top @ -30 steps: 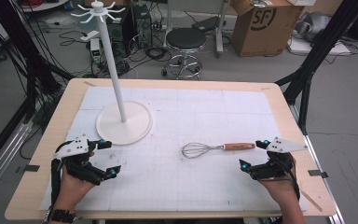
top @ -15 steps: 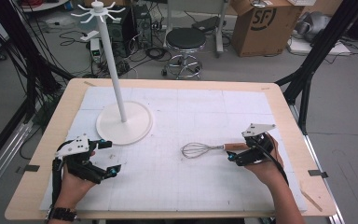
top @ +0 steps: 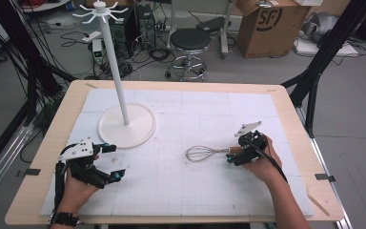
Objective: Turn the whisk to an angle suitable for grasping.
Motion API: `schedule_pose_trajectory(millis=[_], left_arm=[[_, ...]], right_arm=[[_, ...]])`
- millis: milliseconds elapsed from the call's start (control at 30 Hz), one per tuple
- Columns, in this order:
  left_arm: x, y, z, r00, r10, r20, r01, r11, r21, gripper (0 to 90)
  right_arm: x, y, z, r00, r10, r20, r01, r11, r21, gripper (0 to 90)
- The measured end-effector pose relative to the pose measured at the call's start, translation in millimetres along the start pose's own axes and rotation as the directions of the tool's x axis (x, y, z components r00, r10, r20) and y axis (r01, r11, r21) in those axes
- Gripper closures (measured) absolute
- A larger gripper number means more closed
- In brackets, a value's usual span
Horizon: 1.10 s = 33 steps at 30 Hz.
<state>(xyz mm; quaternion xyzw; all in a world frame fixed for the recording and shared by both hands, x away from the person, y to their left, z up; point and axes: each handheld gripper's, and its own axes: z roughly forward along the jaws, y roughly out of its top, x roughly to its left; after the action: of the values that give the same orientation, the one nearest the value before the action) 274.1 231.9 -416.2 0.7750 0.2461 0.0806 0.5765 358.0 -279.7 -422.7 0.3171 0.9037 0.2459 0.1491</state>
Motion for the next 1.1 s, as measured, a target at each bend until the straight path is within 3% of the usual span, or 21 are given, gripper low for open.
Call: schedule_pose_trajectory(millis=[100, 167, 200, 300, 600, 933, 1100], left_arm=[[0.2, -0.2, 0.2, 1.0, -0.003, -0.001, 0.003, 1.0, -0.001, 1.7], [0.3, -0.2, 0.3, 1.0, -0.002, 0.0, 0.002, 1.0, -0.002, 1.7], [0.3, -0.3, 0.4, 1.0, -0.005, -0.001, 0.005, 1.0, -0.003, 1.7], [0.7, -0.3, 0.8, 1.0, -0.002, 0.0, 0.002, 1.0, 0.001, 1.7], [0.1, -0.7, 2.4, 1.0, 0.0, 0.007, 0.0, 1.0, 0.01, 1.7], [-0.4, -0.4, 3.1, 0.9999, 0.001, 0.011, -0.001, 0.9999, 0.011, 1.7], [-0.8, -0.1, 3.0, 0.9999, 0.003, 0.011, -0.003, 0.9999, 0.01, 1.7]], right_arm=[[-2.3, 0.7, 6.1, 0.9995, -0.02, -0.024, 0.021, 0.999, 0.043, 25.2], [-3.3, 1.4, 6.1, 0.9982, -0.019, -0.057, 0.021, 0.999, 0.035, 36.9], [-4.1, 1.7, 6.0, 0.9965, -0.026, -0.079, 0.028, 0.999, 0.027, 40.0], [-4.7, 1.7, 5.6, 0.9964, -0.028, -0.08, 0.03, 0.999, 0.026, 45.2], [-1.8, 2.7, 4.1, 0.9952, -0.051, -0.084, 0.053, 0.998, 0.027, 51.3], [6.9, 3.1, -1.3, 0.9859, -0.065, -0.154, 0.073, 0.996, 0.047, 61.4], [11.2, 3.0, -3.2, 0.9817, -0.061, -0.18, 0.072, 0.996, 0.058, 62.3]])
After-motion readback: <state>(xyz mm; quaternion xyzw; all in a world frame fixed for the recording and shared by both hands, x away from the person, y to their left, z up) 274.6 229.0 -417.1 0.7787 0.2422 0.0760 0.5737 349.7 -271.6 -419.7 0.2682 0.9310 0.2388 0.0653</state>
